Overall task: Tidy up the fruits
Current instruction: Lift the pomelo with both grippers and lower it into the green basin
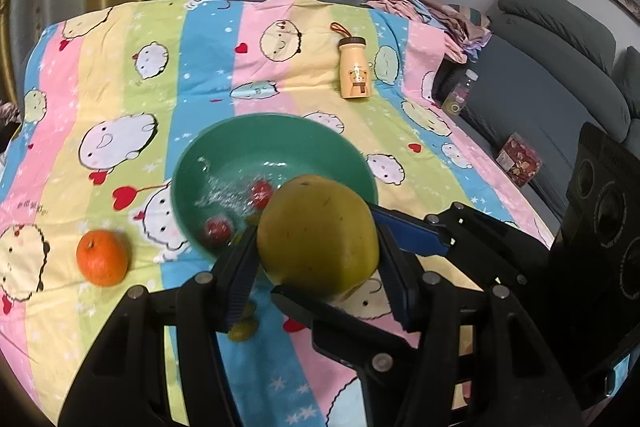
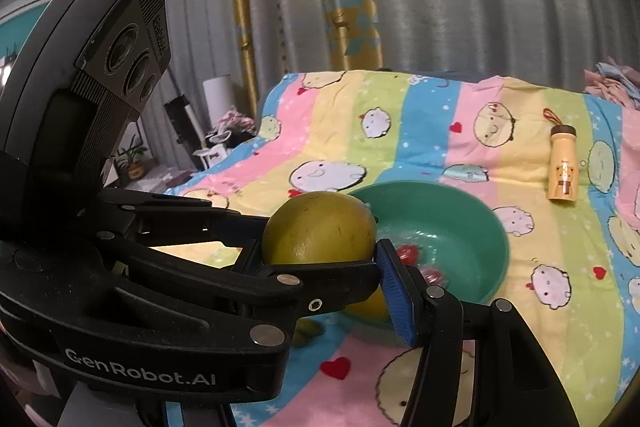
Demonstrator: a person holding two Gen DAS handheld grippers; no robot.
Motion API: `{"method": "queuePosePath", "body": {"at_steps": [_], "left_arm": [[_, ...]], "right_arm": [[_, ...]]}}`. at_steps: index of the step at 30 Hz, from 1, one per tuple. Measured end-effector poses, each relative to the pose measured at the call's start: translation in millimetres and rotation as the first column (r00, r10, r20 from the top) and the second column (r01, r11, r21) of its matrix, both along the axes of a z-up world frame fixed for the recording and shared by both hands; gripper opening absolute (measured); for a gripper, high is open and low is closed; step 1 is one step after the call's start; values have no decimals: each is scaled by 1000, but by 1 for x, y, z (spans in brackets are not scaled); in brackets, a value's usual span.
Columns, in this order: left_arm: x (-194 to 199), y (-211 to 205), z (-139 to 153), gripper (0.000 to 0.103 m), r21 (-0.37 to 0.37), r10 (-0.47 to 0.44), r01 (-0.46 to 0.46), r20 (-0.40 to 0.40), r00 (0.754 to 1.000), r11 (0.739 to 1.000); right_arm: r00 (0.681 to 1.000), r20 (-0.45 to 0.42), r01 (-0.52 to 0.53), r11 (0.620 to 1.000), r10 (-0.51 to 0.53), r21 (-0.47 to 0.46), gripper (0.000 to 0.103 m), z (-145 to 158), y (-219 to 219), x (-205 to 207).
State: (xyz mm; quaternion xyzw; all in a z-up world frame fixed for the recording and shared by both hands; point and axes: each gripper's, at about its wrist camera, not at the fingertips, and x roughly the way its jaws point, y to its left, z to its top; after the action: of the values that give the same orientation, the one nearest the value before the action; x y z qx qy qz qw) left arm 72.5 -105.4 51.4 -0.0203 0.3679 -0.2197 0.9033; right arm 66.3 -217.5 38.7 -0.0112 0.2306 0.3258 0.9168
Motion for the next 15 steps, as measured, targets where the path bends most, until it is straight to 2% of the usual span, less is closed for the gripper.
{"method": "queuePosePath", "body": {"at_steps": [10, 15], "left_arm": [[51, -21, 1, 56, -32, -47, 45, -56, 997, 998], [78, -23, -21, 56, -77, -60, 49, -144, 988, 996]], "right_arm": [[997, -55, 56, 998, -56, -8, 60, 3, -21, 48], [987, -142, 74, 997, -77, -26, 60, -13, -24, 75]]}}
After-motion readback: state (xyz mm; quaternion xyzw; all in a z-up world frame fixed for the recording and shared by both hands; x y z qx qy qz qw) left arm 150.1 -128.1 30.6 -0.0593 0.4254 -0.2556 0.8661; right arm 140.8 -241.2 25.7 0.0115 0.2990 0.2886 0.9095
